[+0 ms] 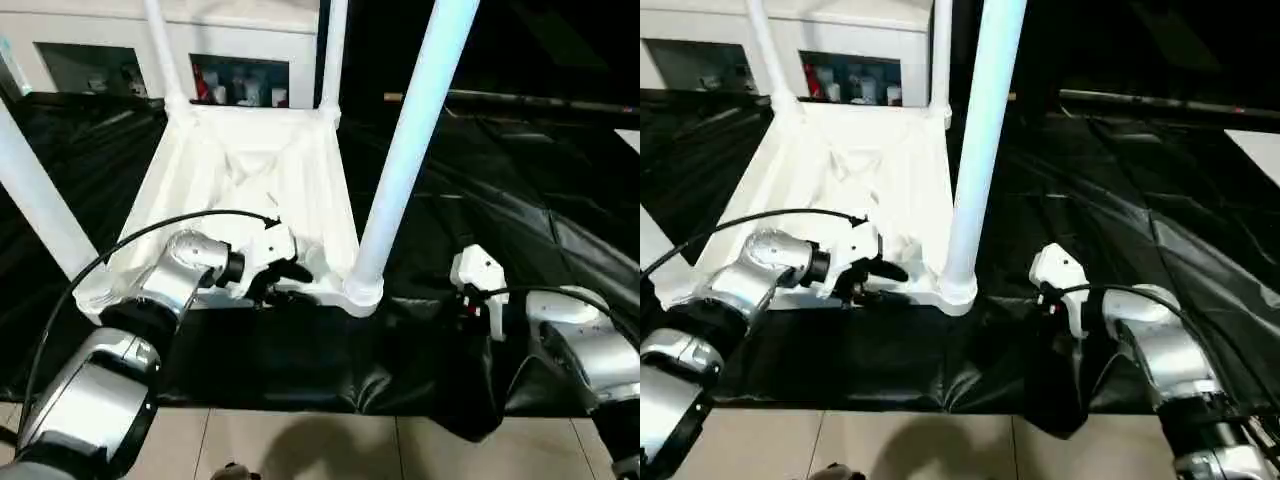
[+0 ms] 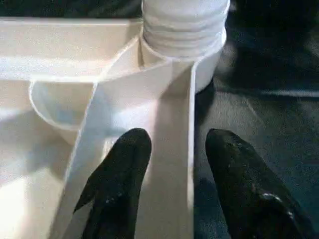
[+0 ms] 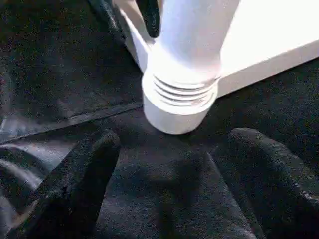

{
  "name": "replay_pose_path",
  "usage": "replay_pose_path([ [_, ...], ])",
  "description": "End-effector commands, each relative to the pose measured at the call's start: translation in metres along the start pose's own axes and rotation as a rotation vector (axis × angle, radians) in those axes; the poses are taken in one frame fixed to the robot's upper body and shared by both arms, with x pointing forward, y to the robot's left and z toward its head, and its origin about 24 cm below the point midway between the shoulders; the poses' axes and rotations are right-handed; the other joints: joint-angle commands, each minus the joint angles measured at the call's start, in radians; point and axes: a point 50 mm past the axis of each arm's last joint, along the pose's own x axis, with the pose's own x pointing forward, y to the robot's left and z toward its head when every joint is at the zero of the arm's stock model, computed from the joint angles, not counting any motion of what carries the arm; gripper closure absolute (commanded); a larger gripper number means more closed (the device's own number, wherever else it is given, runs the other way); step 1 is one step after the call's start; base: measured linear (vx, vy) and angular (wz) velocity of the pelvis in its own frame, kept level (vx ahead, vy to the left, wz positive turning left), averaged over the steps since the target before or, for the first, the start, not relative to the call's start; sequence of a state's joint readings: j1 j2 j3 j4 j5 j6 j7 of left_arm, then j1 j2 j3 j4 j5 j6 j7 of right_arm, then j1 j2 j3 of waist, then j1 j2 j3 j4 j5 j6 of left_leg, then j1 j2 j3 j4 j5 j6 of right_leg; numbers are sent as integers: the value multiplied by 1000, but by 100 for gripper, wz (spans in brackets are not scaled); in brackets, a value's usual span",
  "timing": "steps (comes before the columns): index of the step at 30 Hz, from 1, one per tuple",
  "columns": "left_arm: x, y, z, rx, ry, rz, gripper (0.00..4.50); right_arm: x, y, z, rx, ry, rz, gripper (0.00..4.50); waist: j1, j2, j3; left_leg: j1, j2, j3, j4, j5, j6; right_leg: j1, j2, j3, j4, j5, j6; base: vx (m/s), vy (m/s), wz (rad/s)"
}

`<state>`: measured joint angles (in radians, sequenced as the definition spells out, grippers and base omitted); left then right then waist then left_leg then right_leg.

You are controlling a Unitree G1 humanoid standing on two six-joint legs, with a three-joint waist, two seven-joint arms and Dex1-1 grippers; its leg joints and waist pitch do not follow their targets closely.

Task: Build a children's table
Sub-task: Rotate table base

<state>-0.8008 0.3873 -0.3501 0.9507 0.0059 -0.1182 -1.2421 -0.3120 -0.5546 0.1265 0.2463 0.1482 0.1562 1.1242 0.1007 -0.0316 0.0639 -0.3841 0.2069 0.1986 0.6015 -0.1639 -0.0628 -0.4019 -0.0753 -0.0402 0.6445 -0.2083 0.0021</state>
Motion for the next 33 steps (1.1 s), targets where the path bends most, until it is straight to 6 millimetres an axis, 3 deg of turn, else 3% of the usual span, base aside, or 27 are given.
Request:
replay_pose_path([
  [1,-2,4,4,29,32,-24,266,-3,1,5,-6,6,10,55,4,9,-74,25,25,-17,-66,-250,21,49,-60,36,-85,-87,-261,0,0,0],
  [6,-2,4,2,21,39,-38,297,-3,3,7,0,14,11,55,9,7,-73,25,26,-17,-67,-244,21,50,-63,37,-86,-102,-256,0,0,0],
  [18,1,3,0,-18,2,-43,427,-1,1,10,-6,17,6,55,15,-1,-72,24,27,-16,-66,-236,24,49,-65,37,-87,-116,-251,0,0,0],
  [24,7,-7,-7,-126,-82,-47,444,8,-7,11,17,-41,-119,55,10,-5,-74,21,28,-18,-67,-215,22,49,-69,37,-81,-112,-252,0,0,0],
  [27,8,-15,-16,-160,-60,-43,444,10,-2,10,23,-44,-95,55,9,-6,-74,19,27,-15,-66,-187,40,50,-66,37,-80,-80,-251,0,0,0],
  [29,7,-21,-20,-189,-54,-29,444,11,1,10,25,-47,-79,55,6,-1,-75,18,30,-16,-67,-182,44,52,-67,36,-77,-69,-251,0,0,0],
  [31,7,-24,-18,-209,-64,0,444,11,1,10,30,-54,-83,55,0,-3,-74,18,30,-14,-67,-180,48,51,-66,36,-78,-69,-253,0,0,0],
  [33,7,-28,-16,-216,-65,35,444,13,1,10,35,-62,-95,55,-7,2,-72,19,31,-15,-70,-197,44,49,-66,36,-83,-121,-247,0,0,0],
])
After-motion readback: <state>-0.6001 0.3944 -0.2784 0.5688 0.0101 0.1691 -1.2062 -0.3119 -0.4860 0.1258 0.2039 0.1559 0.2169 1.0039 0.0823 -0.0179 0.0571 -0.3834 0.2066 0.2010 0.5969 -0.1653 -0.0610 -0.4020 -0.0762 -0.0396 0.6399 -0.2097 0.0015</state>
